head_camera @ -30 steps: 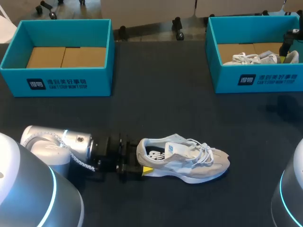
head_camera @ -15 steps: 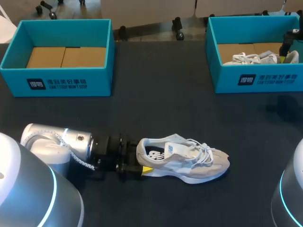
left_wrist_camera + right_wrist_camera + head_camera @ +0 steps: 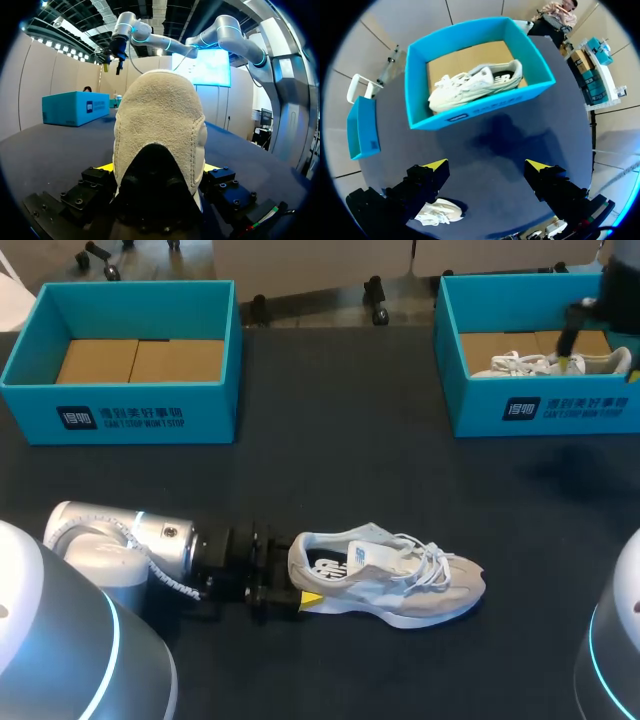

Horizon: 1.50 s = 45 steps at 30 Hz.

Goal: Take the shoe out of the shoebox, open the shoe tongue, remove and reinsert the insole, then place the shoe into the shoebox

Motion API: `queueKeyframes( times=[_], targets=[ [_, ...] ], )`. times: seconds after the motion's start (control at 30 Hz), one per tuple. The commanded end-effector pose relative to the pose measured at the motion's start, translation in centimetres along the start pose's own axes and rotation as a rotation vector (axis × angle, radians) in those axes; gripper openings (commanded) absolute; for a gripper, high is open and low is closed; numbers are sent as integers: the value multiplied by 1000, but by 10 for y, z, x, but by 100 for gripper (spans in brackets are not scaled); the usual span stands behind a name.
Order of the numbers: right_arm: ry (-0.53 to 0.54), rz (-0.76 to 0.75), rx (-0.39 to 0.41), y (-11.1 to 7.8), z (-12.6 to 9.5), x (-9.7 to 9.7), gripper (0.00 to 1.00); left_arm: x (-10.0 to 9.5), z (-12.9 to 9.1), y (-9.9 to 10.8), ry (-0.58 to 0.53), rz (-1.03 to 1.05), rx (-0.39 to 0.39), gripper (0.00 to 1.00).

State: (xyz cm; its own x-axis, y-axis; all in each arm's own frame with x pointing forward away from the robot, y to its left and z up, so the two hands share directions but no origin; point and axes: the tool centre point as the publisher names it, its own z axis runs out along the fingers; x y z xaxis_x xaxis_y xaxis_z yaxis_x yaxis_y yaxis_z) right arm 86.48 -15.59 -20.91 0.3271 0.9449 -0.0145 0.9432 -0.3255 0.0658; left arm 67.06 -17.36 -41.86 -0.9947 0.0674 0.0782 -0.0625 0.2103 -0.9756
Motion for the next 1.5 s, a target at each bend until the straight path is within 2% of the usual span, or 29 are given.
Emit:
queueKeyframes(
  times=[0.03,0.2,0.23,0.77,0.83,0.9,1.13,1.33,1.5],
  targets=[
    [-35,10,-24,-28,-3,21,100,-1,1,2,1,-1,-2,0],
    [-9,38,2,-66,-8,40,100,-1,1,2,1,-1,-2,0],
    [-46,100,27,-71,-8,39,100,-1,1,2,1,-1,-2,0],
    [-46,100,27,-71,-8,39,100,-1,1,2,1,-1,-2,0],
    [-71,102,45,-68,-3,61,100,-1,1,2,1,-1,-2,0],
    [-125,78,55,-74,4,92,100,-1,1,2,1,-1,-2,0],
    [-110,23,25,-111,15,154,100,-1,1,2,1,-1,-2,0],
    [-105,-10,-27,-149,13,180,100,-1,1,2,1,-1,-2,0],
    [-80,-48,-62,-176,10,193,100,-1,1,2,1,-1,-2,0]
  ],
)
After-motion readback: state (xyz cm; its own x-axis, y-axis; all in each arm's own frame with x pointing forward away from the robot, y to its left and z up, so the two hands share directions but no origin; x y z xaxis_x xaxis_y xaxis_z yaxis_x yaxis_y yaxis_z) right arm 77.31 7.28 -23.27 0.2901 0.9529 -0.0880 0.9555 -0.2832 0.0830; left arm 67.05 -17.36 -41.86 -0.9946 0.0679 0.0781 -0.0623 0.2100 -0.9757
